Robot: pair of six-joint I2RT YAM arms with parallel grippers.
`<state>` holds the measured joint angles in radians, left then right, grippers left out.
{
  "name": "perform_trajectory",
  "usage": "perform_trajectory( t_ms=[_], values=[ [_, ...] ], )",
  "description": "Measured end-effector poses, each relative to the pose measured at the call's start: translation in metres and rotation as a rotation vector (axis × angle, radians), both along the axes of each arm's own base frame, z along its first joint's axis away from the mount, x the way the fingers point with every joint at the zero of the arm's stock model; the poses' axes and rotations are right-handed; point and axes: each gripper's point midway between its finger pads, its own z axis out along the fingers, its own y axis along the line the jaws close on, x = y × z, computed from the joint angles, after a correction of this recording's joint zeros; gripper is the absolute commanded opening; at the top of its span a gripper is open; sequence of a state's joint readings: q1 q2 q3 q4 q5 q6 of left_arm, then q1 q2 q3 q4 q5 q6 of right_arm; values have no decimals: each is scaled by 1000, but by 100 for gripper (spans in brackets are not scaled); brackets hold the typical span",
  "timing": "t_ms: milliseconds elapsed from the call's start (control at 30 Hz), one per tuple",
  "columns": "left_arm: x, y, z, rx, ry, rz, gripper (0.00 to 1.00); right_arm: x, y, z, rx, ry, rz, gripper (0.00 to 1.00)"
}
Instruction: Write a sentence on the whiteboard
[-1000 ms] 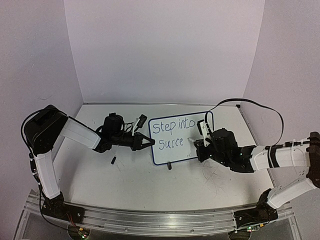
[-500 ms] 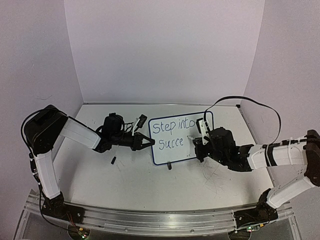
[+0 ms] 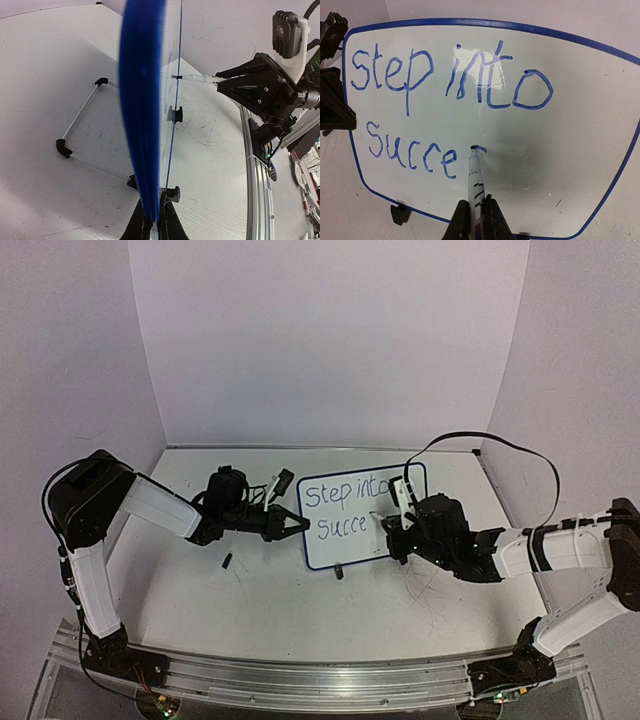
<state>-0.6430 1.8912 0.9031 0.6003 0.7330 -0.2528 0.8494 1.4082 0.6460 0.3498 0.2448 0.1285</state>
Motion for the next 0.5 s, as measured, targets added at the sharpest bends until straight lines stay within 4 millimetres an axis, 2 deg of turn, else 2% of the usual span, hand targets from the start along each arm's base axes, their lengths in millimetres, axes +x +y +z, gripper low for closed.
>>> perform_trajectory(
  t_ms=[500],
  values=[
    [0, 0, 0, 0, 0, 0, 0, -6, 2, -9, -17, 39, 32, 0]
  ],
)
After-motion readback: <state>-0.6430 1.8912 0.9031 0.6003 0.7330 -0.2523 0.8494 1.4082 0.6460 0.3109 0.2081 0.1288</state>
